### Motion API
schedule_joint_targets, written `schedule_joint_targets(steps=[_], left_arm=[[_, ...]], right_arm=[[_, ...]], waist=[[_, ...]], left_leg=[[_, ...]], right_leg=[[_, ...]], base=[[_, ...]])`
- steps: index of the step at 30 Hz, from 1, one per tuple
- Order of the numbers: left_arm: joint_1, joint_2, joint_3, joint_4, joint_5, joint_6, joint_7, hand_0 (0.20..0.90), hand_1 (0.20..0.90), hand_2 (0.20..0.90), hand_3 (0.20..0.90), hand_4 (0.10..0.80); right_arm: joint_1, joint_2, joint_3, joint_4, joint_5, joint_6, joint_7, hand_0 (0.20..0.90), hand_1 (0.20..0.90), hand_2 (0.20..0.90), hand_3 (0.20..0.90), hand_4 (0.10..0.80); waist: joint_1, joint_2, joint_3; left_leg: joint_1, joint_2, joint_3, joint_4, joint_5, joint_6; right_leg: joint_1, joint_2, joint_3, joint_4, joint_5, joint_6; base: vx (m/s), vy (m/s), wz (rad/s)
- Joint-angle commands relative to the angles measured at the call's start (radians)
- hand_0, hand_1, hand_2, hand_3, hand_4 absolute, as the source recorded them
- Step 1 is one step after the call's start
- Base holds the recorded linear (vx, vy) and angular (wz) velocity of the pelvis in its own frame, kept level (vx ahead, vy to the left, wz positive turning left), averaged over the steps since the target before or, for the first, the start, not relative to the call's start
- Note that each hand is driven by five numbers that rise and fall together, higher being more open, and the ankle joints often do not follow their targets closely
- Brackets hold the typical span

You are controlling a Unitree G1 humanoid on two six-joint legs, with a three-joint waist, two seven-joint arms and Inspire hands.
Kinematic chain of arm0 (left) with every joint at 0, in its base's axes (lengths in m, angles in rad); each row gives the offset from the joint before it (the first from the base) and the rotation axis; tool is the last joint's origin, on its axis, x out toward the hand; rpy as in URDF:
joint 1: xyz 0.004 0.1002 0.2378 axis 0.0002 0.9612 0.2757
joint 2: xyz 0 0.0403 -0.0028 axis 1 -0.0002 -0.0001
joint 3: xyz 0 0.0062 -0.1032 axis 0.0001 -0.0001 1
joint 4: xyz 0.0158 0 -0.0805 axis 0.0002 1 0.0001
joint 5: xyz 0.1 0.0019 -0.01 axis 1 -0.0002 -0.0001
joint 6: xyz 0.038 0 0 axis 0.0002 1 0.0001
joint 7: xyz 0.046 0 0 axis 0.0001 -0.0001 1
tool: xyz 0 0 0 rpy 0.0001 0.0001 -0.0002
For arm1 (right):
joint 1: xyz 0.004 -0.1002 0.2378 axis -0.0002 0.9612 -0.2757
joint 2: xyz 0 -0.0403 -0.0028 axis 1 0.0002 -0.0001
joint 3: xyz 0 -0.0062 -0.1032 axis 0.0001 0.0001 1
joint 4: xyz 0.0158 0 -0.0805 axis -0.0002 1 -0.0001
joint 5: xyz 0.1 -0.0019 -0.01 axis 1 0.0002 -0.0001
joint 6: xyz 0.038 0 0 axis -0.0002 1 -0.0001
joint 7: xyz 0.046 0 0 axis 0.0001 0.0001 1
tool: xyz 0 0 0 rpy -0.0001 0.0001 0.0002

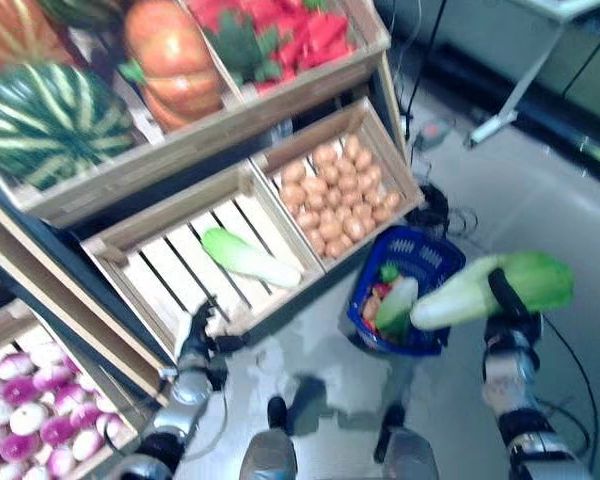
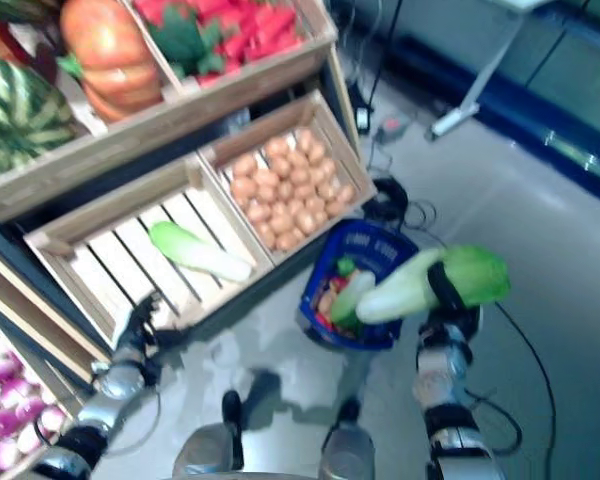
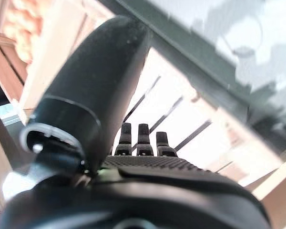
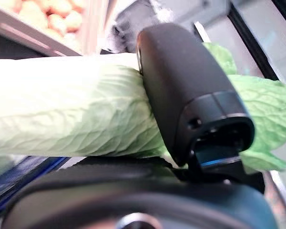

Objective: Put vegetables into the basket

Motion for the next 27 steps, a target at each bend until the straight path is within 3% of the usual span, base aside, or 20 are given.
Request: schedule_joint_targets(steps=[1,6,12,13,18,19,27], left_arm=[[-0.062,-0.036,-0.024,-0.116,0.001,-0.128,0.07,0.9,0.9,0.9,0.9,0.8],[-0.101,-0.008,-0.061,-0.191,0.029,-0.196,0.104,0.9,0.9,0.9,0.9,0.8],[-0.139,0.03,-0.095,-0.283,-0.003,-0.227,0.123,0.9,0.9,0.9,0.9,0.8],[-0.14,0.033,-0.102,-0.298,0.005,-0.238,0.131,0.9,0.9,0.9,0.9,0.8],[-0.161,0.051,-0.124,-0.353,0.041,-0.26,0.167,0.9,0.9,0.9,0.9,0.8],[-0.169,0.053,-0.127,-0.37,0.064,-0.269,0.184,0.9,0.9,0.9,0.9,0.8],[-0.253,0.084,-0.122,-0.421,0.106,-0.277,0.232,0.9,0.9,0.9,0.9,0.8]], right_arm=[[-0.221,-0.187,0.0,-0.031,-0.108,-0.142,-0.053,0.3,0.3,0.3,0.3,0.4],[-0.323,-0.294,0.012,0.065,-0.116,-0.104,-0.065,0.3,0.3,0.3,0.3,0.4],[-0.427,-0.354,0.058,0.168,-0.177,-0.068,-0.079,0.3,0.3,0.3,0.3,0.4],[-0.442,-0.358,0.071,0.178,-0.18,-0.069,-0.077,0.3,0.3,0.3,0.3,0.4],[-0.511,-0.366,0.112,0.2,-0.183,-0.051,-0.08,0.3,0.3,0.3,0.3,0.4],[-0.53,-0.363,0.121,0.213,-0.174,-0.034,-0.088,0.9,0.9,0.9,0.9,0.8],[-0.566,-0.316,0.133,0.241,-0.135,-0.016,-0.012,0.9,0.9,0.9,0.9,0.8]], waist=[[0.02,0.058,0.023],[0.037,0.087,0.074],[0.052,0.116,0.098],[0.056,0.121,0.098],[0.064,0.139,0.098],[0.065,0.145,0.098],[0.067,0.157,0.098]], left_leg=[[-0.051,0.083,-0.058,0.169,-0.116,-0.058],[-0.162,0.103,-0.086,0.29,-0.14,-0.076],[-0.336,0.085,-0.143,0.409,-0.177,-0.069],[-0.353,0.08,-0.155,0.426,-0.202,-0.075],[-0.469,0.065,-0.169,0.468,-0.211,-0.07],[-0.495,0.059,-0.169,0.479,-0.213,-0.066],[-0.559,0.05,-0.165,0.56,-0.243,-0.057]], right_leg=[[0.057,-0.007,-0.038,0.073,-0.064,-0.004],[-0.027,-0.049,-0.081,0.211,-0.129,-0.025],[-0.219,-0.099,-0.066,0.412,-0.195,-0.049],[-0.243,-0.103,-0.054,0.447,-0.224,-0.04],[-0.372,-0.116,-0.033,0.526,-0.246,-0.05],[-0.405,-0.119,-0.027,0.551,-0.253,-0.054],[-0.482,-0.134,-0.007,0.663,-0.295,-0.073]], base=[[-0.03,-0.103,0.36],[-0.019,-0.061,0.11],[-0.02,-0.041,0.2],[0.031,-0.056,0.22],[-0.024,-0.025,0.12],[0.0,0.0,0.0],[-0.003,0.01,0.03]])
